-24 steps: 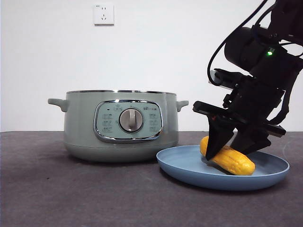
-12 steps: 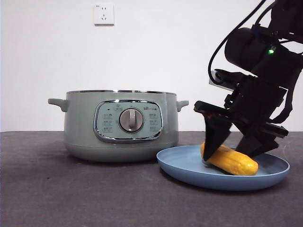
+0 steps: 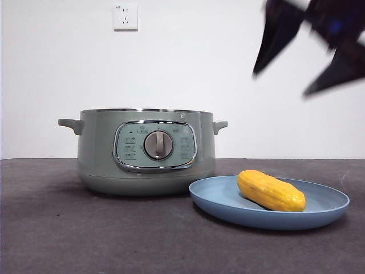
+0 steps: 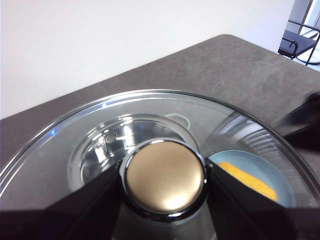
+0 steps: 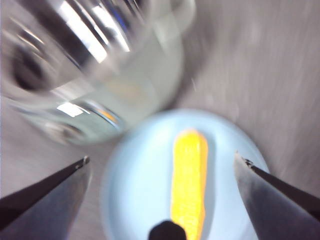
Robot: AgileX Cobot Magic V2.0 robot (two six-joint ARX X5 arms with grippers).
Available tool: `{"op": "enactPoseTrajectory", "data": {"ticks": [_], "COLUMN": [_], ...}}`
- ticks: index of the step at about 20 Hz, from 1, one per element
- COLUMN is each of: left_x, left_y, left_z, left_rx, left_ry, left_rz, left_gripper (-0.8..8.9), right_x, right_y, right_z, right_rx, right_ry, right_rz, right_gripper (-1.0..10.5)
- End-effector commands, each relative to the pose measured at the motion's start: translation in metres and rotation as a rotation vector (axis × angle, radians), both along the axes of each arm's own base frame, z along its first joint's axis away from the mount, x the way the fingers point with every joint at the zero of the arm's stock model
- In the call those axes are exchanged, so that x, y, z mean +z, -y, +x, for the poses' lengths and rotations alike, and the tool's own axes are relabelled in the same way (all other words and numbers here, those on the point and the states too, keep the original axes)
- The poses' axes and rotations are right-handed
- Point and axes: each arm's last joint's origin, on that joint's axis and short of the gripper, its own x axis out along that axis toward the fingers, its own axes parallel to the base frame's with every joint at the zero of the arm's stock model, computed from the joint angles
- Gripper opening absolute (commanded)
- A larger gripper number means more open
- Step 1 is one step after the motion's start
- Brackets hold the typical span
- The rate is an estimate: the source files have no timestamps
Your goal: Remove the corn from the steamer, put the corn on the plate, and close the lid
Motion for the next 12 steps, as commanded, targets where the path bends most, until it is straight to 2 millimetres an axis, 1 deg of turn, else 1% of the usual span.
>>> {"op": "enactPoseTrajectory", "data": {"ticks": [1,3,4,5,7,9,12], "left_x": [-0.026,-0.046,-0.052,-0.058,-0.071,-0.085,-0.095], "left_y": [0.009,0.017,0.022,0.027,0.036,0.043,0.049], "left_z": [0.022,0.043,0.053,0.066,0.089,0.108,0.122], "left_rx": [-0.005,0.001,0.004,0.003,0.004,0.008,0.007], "left_ry": [0.076,0.08,0.071,0.07,0.07,0.064,0.078], "left_rz": [-0.052,-0.06,-0.056,-0.056,-0.055,-0.051,-0.057], "left_gripper": [-0.07,-0.07,-0.07,-0.08,-0.08,-0.08,-0.08], "right_x": [0.03,0.046,0.051,0.055,0.058,0.059,0.056], "right_y": [0.015,0.027,0.031,0.036,0.043,0.046,0.048], "right_z": [-0.035,-0.061,-0.072,-0.083,-0.098,-0.107,-0.11], "right_rx": [-0.003,-0.004,-0.005,-0.01,-0.014,-0.015,-0.014], "right_ry": [0.13,0.21,0.235,0.253,0.269,0.271,0.25], "right_rz": [0.062,0.097,0.111,0.131,0.149,0.149,0.14], "right_gripper": [4.8,4.8,4.8,4.8,4.8,4.8,4.8]}}
